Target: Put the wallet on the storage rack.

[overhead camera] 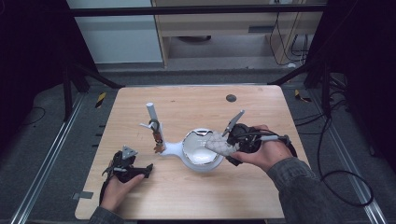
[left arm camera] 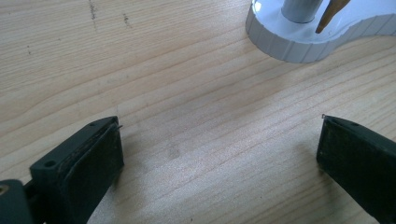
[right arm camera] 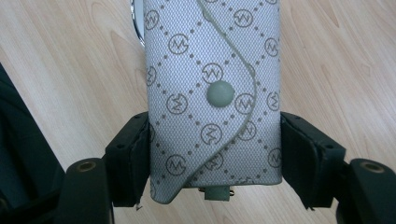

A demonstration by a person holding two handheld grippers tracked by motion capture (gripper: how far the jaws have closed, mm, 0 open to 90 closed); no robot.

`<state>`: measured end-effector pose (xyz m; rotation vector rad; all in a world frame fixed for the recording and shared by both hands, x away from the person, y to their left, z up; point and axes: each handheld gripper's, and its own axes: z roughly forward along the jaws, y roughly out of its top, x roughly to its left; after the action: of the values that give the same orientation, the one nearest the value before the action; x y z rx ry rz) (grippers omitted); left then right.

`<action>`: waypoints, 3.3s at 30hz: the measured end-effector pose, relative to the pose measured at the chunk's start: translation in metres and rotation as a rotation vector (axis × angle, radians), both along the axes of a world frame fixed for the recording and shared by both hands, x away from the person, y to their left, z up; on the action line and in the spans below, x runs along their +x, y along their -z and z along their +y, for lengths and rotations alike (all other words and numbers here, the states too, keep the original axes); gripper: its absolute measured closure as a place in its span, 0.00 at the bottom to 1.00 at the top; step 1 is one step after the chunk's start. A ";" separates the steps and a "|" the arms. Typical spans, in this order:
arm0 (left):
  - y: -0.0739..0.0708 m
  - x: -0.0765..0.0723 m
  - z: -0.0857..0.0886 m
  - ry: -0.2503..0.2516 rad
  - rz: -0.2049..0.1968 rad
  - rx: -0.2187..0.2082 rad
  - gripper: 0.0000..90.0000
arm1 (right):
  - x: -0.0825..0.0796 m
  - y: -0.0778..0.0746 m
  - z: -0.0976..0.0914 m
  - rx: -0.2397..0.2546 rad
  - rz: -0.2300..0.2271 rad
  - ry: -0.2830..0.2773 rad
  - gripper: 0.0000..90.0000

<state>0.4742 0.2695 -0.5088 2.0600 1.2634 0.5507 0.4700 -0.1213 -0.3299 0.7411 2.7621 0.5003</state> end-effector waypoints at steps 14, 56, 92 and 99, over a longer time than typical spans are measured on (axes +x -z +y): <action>0.000 0.000 0.000 0.001 0.000 0.000 0.00 | 0.002 0.005 0.020 -0.007 0.021 -0.032 0.35; 0.000 0.000 0.000 0.002 0.003 0.004 0.00 | 0.037 0.039 0.066 -0.117 0.110 -0.046 0.35; 0.000 0.000 0.000 0.004 0.003 0.005 0.00 | 0.052 0.047 0.078 -0.149 0.112 -0.037 0.34; 0.000 0.000 -0.001 0.005 0.003 0.006 0.00 | 0.053 0.049 0.080 -0.160 0.105 -0.037 0.34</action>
<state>0.4740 0.2689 -0.5086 2.0691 1.2591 0.5493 0.5231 -0.0415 -0.3785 0.6981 2.8760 0.2491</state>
